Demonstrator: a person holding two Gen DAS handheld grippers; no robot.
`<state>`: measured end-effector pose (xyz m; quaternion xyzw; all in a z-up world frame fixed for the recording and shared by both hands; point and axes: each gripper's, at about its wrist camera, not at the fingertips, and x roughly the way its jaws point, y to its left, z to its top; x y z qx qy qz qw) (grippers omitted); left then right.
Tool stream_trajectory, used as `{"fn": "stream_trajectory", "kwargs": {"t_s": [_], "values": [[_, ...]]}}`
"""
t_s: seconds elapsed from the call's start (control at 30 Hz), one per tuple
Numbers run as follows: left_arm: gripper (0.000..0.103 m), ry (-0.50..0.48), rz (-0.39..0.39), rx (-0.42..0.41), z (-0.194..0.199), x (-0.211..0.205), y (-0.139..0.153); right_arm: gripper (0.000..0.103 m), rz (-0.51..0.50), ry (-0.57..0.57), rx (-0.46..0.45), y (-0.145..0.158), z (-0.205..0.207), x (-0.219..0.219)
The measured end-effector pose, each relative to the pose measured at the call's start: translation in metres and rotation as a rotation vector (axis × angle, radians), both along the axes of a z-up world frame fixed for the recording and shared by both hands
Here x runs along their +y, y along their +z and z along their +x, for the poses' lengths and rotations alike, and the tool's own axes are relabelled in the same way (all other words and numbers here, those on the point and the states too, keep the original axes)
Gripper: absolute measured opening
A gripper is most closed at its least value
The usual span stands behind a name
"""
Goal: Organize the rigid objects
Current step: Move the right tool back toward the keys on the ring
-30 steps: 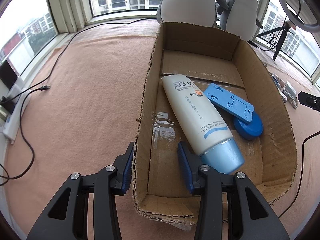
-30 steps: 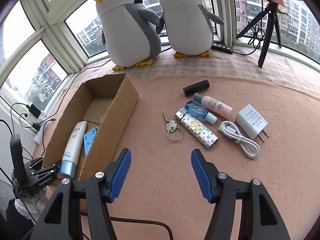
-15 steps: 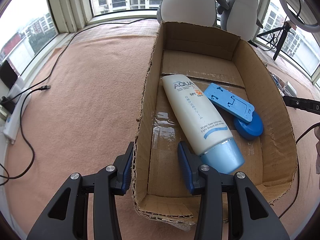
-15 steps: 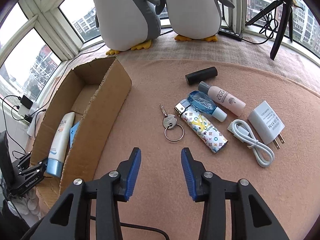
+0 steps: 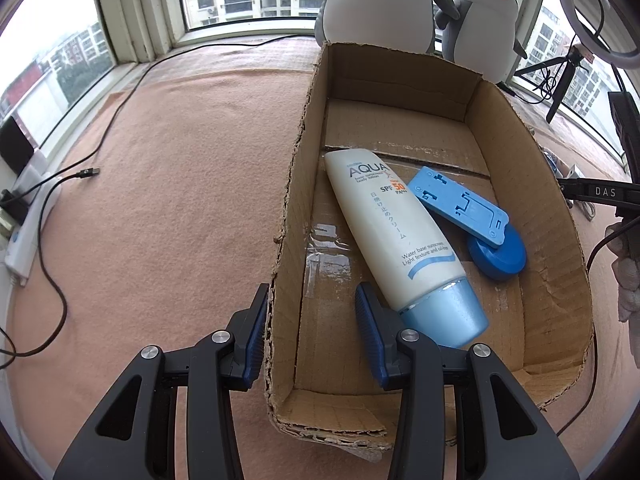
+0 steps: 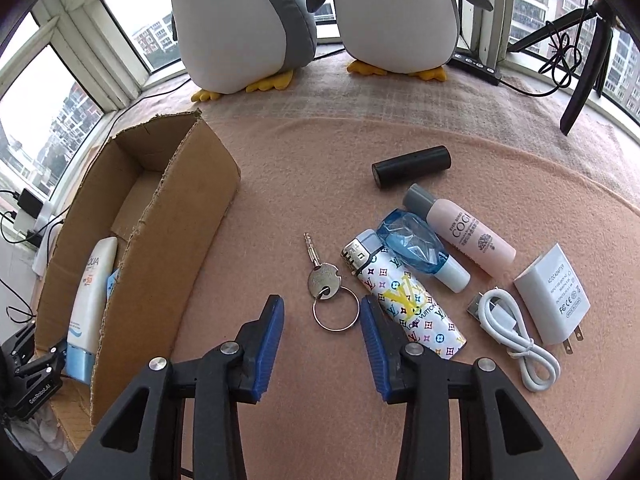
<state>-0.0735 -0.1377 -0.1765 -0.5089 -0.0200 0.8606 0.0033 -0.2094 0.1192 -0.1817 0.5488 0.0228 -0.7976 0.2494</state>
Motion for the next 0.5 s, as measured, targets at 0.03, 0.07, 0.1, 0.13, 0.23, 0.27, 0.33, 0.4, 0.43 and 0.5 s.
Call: {"fn": "stream_trajectory", "kwargs": {"t_s": [0.03, 0.07, 0.1, 0.13, 0.23, 0.27, 0.33, 0.4, 0.43, 0.5], "values": [[0.041, 0.001, 0.001, -0.001, 0.0, 0.001, 0.0, 0.034, 0.003, 0.003, 0.002, 0.0, -0.002, -0.002], [0.041, 0.001, 0.002, -0.001, -0.001, 0.001, 0.0, 0.034, 0.006, 0.005, 0.004, 0.0, -0.003, -0.003], [0.041, 0.001, 0.003, -0.001, -0.001, 0.001, 0.0, 0.033, 0.01, 0.008, 0.007, 0.0, -0.005, -0.005], [0.041, 0.001, 0.004, -0.001, -0.001, 0.001, 0.0, 0.033, 0.015, 0.011, 0.011, 0.0, -0.006, -0.006], [0.041, 0.002, 0.008, -0.002, -0.002, 0.002, 0.0, 0.033, 0.033, 0.029, 0.021, 0.0, -0.008, -0.012], [0.041, 0.003, 0.01, -0.002, -0.002, 0.002, 0.0, 0.033, 0.047, 0.042, 0.03, 0.0, -0.007, -0.015], [0.041, 0.003, 0.012, -0.003, -0.002, 0.002, 0.0, 0.033, 0.081, 0.067, 0.054, -0.001, -0.007, -0.021], [0.041, 0.003, 0.015, -0.003, -0.003, 0.001, 0.0, 0.033, 0.1, 0.089, 0.07, -0.001, -0.008, -0.026], [0.041, 0.003, 0.016, -0.003, -0.003, 0.001, 0.0, 0.033, 0.106, 0.099, 0.075, -0.001, -0.008, -0.028], [0.041, 0.004, 0.019, -0.004, -0.003, 0.001, 0.0, 0.031, 0.125, 0.122, 0.087, -0.002, -0.009, -0.032]]}}
